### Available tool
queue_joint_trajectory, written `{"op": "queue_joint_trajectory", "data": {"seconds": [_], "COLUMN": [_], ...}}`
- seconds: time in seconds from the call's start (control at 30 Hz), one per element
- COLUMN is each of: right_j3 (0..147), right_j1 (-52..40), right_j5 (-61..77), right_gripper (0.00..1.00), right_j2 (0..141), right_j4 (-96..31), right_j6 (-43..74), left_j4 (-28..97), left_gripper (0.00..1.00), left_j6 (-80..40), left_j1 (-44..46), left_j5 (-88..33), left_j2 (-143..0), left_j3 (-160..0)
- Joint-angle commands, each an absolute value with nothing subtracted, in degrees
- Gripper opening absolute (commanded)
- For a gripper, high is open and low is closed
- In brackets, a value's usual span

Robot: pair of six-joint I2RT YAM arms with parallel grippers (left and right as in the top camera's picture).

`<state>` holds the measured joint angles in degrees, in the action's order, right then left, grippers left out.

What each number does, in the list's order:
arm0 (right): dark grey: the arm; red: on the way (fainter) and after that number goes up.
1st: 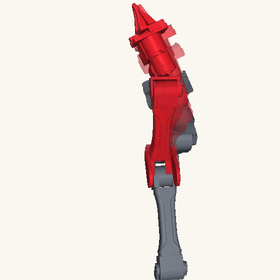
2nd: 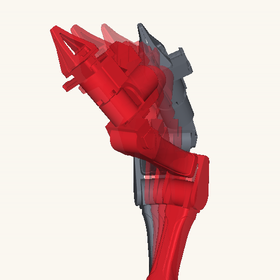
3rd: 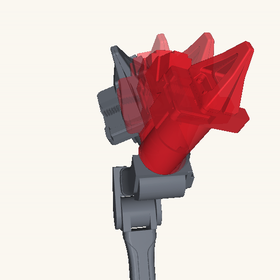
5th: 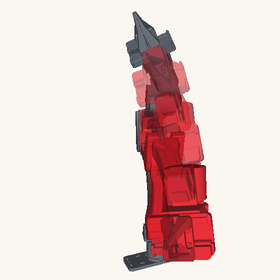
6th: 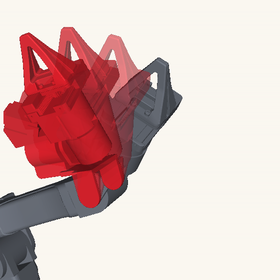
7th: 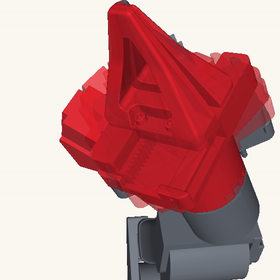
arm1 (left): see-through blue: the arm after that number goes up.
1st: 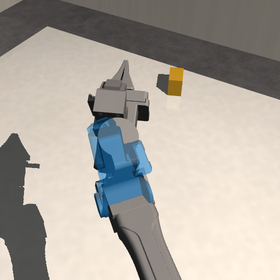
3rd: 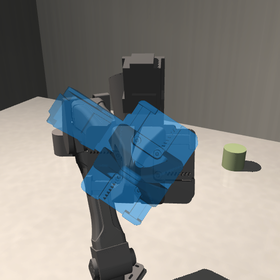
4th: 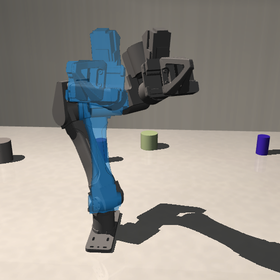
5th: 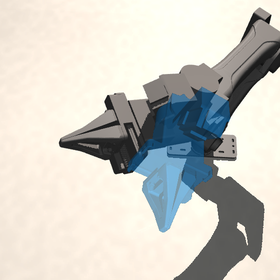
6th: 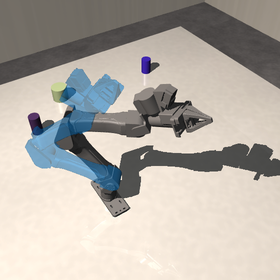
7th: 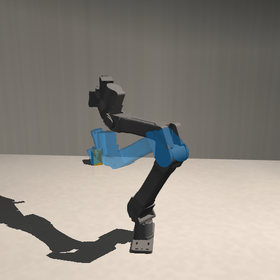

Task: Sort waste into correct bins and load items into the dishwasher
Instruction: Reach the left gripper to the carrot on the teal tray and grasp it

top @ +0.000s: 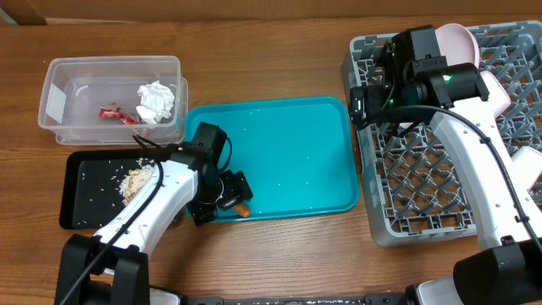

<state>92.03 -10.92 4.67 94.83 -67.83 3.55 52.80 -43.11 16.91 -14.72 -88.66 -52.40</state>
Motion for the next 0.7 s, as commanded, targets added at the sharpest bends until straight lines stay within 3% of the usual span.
{"op": "queue_joint_trajectory", "data": {"seconds": [0.0, 0.13, 0.5, 0.6, 0.67], "right_j3": [92.82, 92.82, 92.82, 92.82, 92.82], "right_j1": [-10.79, -10.79, -10.79, -10.79, -10.79], "right_j5": [5.3, 5.3, 5.28, 5.28, 5.28], "right_gripper": [1.0, 1.0, 1.0, 1.0, 1.0], "right_j2": [94.39, 94.39, 94.39, 94.39, 94.39], "right_j4": [-67.88, -68.05, -68.03, -68.05, -68.05], "right_j6": [4.56, 4.56, 4.56, 4.56, 4.56], "left_j4": [49.6, 45.41, 41.58, 40.49, 40.03], "left_gripper": [0.89, 0.85, 0.88, 0.76, 0.57], "left_j6": [-43.94, -43.99, -43.88, -43.72, -43.72], "left_j1": [16.91, 16.91, 16.97, 16.97, 16.97], "left_j5": [-11.38, -9.54, -8.6, -8.62, -9.04], "left_j2": [-87.7, -87.81, -91.7, -93.36, -94.48], "left_j3": [-50.19, -48.18, -47.4, -47.4, -47.4]}}
